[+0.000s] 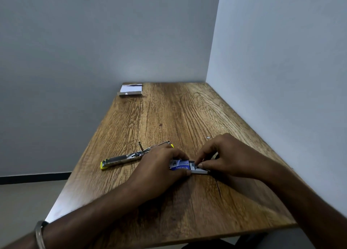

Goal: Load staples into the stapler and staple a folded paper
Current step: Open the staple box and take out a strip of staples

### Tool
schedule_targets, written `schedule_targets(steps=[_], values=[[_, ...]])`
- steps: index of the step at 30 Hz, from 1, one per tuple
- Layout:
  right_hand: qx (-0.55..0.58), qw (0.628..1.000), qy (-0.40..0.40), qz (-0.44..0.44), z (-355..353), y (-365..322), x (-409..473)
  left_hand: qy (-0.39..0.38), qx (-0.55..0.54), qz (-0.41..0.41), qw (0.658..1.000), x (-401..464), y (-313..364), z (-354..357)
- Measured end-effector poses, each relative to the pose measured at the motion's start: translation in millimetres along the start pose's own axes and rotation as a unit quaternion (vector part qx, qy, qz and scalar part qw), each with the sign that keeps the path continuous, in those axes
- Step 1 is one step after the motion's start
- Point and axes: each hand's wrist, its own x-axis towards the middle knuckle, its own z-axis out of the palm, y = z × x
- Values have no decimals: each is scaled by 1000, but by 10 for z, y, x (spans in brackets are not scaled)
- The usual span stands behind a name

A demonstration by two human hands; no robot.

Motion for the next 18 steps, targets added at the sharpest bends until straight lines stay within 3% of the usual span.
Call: schedule_targets(steps=[4, 7, 11, 14, 18], values=[[-61, 997, -34, -30, -27, -70, 85, -1, 2, 1, 1000, -5, -17, 4], [-25, 999, -13, -34, -28, -42, 73, -1, -4, 1, 1000, -11, -22, 8], [133, 990, 45, -1, -22, 74, -1, -6, -2, -7, 1000, -9, -26, 1], [282, 957, 68, 10, 1, 128, -66, -11, -10, -9, 1000, -4, -23, -12], [401, 910, 93, 51, 34, 173, -85, -12, -27, -14, 999, -21, 22, -58]])
